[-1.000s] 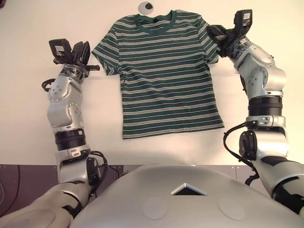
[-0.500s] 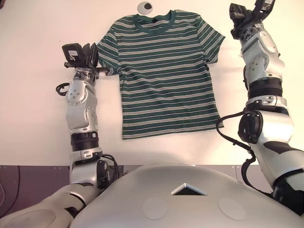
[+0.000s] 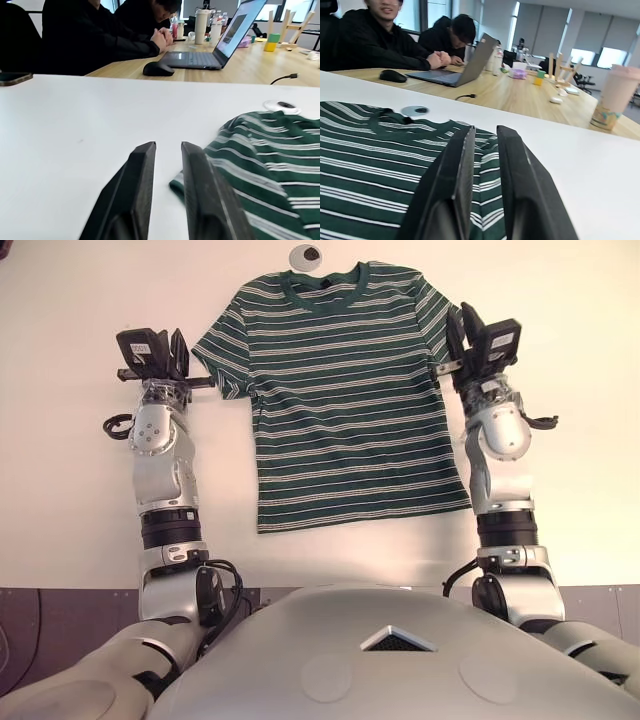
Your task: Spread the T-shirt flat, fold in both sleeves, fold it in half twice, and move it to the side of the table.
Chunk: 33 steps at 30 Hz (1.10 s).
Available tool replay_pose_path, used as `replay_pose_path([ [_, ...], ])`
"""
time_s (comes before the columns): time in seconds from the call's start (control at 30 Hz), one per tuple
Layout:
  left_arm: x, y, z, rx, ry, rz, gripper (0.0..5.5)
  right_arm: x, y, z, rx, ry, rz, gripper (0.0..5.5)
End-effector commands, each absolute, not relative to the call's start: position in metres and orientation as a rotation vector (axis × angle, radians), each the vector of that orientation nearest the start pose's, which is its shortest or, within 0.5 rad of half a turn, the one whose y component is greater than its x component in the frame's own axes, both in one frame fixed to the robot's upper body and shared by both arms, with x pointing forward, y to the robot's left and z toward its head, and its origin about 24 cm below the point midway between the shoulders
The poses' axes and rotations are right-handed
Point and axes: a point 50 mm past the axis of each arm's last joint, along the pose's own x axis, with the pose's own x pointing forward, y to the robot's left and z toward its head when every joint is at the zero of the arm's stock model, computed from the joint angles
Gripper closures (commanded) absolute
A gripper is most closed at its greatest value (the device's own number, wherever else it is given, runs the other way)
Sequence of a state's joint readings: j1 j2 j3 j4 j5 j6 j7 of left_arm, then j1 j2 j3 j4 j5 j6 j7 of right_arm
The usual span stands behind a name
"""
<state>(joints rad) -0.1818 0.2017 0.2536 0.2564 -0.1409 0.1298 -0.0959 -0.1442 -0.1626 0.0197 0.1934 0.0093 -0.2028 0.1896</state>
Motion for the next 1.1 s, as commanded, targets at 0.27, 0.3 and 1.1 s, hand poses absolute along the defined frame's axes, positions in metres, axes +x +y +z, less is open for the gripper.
replay_pose_path([
  [0.27,0.300,0.242,0.018,-0.309,0.246,0.177,4.62,0.274,-0.146,0.056,-0.229,-0.167,0.301,4.72],
  [0.3,0.301,0.243,0.016,-0.338,0.251,0.190,4.62,0.274,-0.145,0.056,-0.232,-0.169,0.305,4.72],
  [1.1,0.305,0.222,0.001,-0.462,0.376,0.144,5.35,0.278,-0.140,0.058,-0.250,-0.177,0.358,4.69],
])
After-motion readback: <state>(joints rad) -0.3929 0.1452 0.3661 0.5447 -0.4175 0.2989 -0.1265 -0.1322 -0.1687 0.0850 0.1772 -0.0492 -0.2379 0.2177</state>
